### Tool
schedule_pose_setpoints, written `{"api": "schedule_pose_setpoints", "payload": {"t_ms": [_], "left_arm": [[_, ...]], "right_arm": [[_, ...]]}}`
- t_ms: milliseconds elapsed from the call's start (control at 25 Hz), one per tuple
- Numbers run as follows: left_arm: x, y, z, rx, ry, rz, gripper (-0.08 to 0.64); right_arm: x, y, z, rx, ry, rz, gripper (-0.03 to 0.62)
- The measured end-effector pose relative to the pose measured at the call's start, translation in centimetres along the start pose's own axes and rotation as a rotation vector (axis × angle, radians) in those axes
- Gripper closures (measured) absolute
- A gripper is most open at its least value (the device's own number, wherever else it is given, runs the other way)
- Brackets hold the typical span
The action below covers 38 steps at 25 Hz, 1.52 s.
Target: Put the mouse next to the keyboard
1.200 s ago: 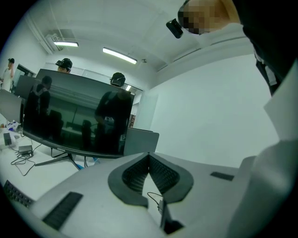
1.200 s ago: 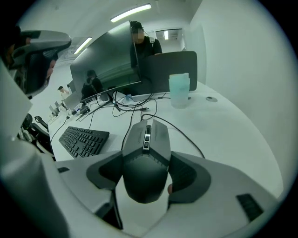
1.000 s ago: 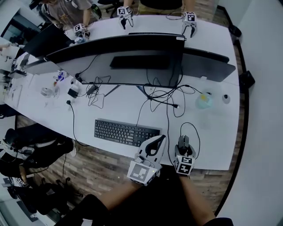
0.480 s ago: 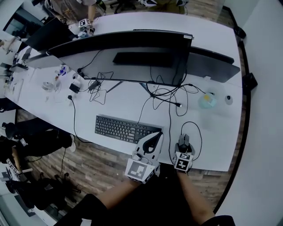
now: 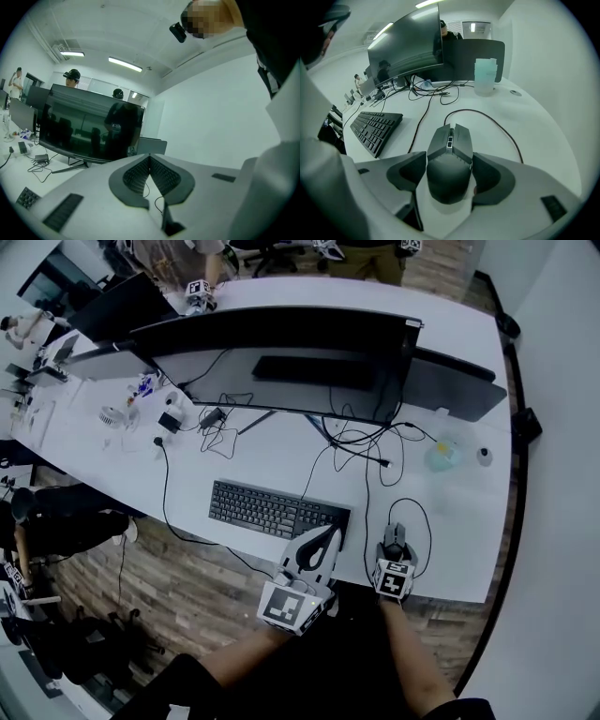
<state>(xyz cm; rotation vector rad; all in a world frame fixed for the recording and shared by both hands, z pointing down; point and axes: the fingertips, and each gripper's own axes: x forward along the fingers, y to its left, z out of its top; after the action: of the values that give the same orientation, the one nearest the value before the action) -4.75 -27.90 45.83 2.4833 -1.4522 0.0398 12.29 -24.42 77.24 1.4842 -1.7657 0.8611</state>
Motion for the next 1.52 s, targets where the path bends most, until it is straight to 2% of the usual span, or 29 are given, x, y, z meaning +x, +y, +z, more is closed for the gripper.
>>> {"api": "schedule_pose_setpoints", "payload": {"t_ms": [200,320,480,600,760,880,960,1080,1280,1360,1520], "left_arm": [[-3.2,-0.4,0.8,-0.011,-0.035,-0.005,0.557],[-5.0,-0.9,0.7,-0.012,-0.055,-0.016,0.557],[-7.4,-2.1,0.0,-0.032,-0.080,-0.050,0.557],[-8.9,-3.5,-0.8,-0.048,-0.086,-0.087,0.557],[-10.7,-5.9,-0.8,-0.040,-0.102,-0.121,0.557],[-12.7,-7.5,-0.6,-0.026,-0.124,-0.116,0.557],[-13.6,-8.5,-0.6,-0.025,-0.128,-0.107,0.557],[-14.9,-11.0,-0.8,-0.013,-0.132,-0.092,0.557],[-17.3,-17.0,-2.3,0.005,-0.116,-0.078,0.557],[-18.5,-19.5,-3.5,0.011,-0.098,-0.084,0.557],[-20.7,-23.8,-4.7,0.031,-0.085,-0.094,0.557]], "right_arm": [[-0.4,0.4,-0.7,0.002,0.017,0.012,0.276],[-1.8,0.5,-0.9,-0.028,0.008,0.004,0.276],[-6.8,0.5,0.2,-0.012,-0.097,0.009,0.276],[-11.7,2.1,1.8,0.026,-0.202,0.094,0.276],[-17.8,5.6,3.6,-0.009,-0.304,0.218,0.279],[-22.9,7.6,4.8,-0.029,-0.412,0.254,0.309],[-25.9,8.5,5.2,-0.033,-0.478,0.268,0.382],[-30.1,9.2,4.6,-0.041,-0.554,0.295,0.446],[-36.2,9.9,1.5,-0.098,-0.598,0.420,0.558],[-38.1,9.5,0.0,-0.115,-0.613,0.431,0.568],[-41.4,7.4,-2.2,-0.090,-0.663,0.405,0.569]]}}
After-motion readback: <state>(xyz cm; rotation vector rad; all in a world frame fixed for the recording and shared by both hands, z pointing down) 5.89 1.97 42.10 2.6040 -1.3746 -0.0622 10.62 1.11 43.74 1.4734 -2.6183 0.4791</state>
